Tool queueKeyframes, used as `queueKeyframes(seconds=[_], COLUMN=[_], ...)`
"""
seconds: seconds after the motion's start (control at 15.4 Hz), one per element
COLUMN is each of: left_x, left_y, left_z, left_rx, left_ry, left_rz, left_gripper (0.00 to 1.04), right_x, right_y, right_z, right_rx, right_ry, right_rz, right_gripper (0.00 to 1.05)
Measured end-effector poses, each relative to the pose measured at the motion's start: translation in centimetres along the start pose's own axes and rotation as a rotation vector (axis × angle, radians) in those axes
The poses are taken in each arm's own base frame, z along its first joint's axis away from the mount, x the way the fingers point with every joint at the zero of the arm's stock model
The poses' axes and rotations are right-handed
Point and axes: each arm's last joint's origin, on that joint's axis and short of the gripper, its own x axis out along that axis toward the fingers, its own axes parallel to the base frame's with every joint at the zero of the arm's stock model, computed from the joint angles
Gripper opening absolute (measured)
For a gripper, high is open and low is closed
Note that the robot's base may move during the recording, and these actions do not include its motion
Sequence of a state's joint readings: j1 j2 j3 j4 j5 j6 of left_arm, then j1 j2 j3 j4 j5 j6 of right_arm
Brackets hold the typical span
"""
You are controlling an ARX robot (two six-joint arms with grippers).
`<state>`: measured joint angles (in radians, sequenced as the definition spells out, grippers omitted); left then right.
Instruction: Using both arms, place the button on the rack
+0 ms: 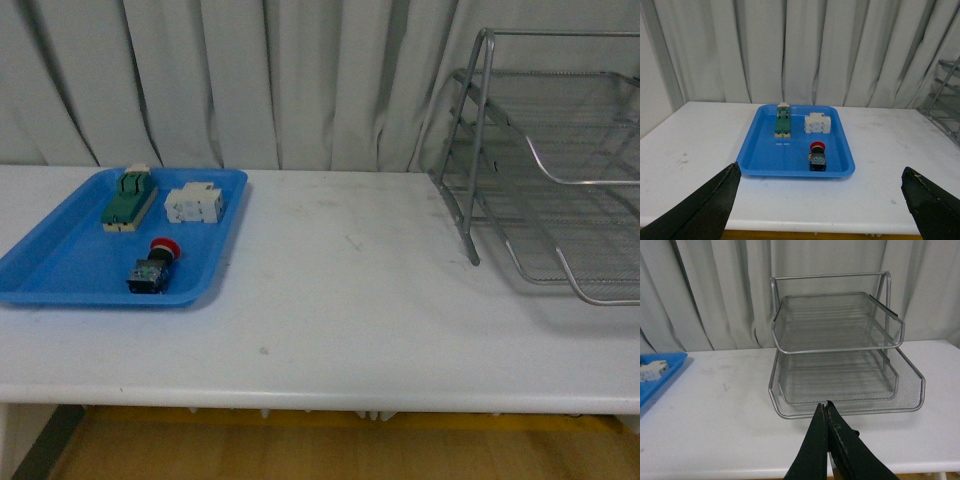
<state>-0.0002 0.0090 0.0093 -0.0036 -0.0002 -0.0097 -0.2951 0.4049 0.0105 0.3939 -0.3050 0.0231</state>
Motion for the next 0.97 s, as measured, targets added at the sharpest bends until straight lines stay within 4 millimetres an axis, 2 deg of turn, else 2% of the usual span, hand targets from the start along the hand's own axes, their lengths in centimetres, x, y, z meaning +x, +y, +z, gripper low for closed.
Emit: queueKeyframes(seconds=[0.39,0.52,0.58,0.65,0.84,0.91,0.97], left_x=[0.0,0.0,0.0,0.0,0.0,0.0,0.0], left_y=[0.0,0.0,0.0,0.0,0.0,0.0,0.0], left_z=[0.0,0.0,0.0,0.0,0.0,0.0,0.0], left_rx=[0.0,0.0,0.0,0.0,0.0,0.0,0.0], left_ry=[0.0,-0.001,-0.001,0.0,-0.001,-0.001,-0.001], left_rz=[0.0,0.0,0.0,0.0,0.0,0.0,0.0], left_gripper=[0.98,0.98,0.98,0.98,0.98,0.98,0.98], right_x=[-0.9,-1.1,-1.6,-2.2,-2.2,-2.2,-2.2], right_y=[1.7,2.9,2.7,2.7,2.7,2.7,2.7], right_z=[0.1,0.1,-0.5,-0.2,-0.3,-0.3,-0.3], right_rx=[-0.018,-0.019,-0.019,-0.019,-0.019,-0.021,-0.021], right_ry=[-0.012,-0.015,0.035,-0.007,-0.007,-0.004,-0.004], right_rz=[-0.015,0.018,-0.009,-0.01,-0.01,-0.01,-0.01], right_gripper=[0.02,0.02,0.02,0.02,0.02,0.03,0.13])
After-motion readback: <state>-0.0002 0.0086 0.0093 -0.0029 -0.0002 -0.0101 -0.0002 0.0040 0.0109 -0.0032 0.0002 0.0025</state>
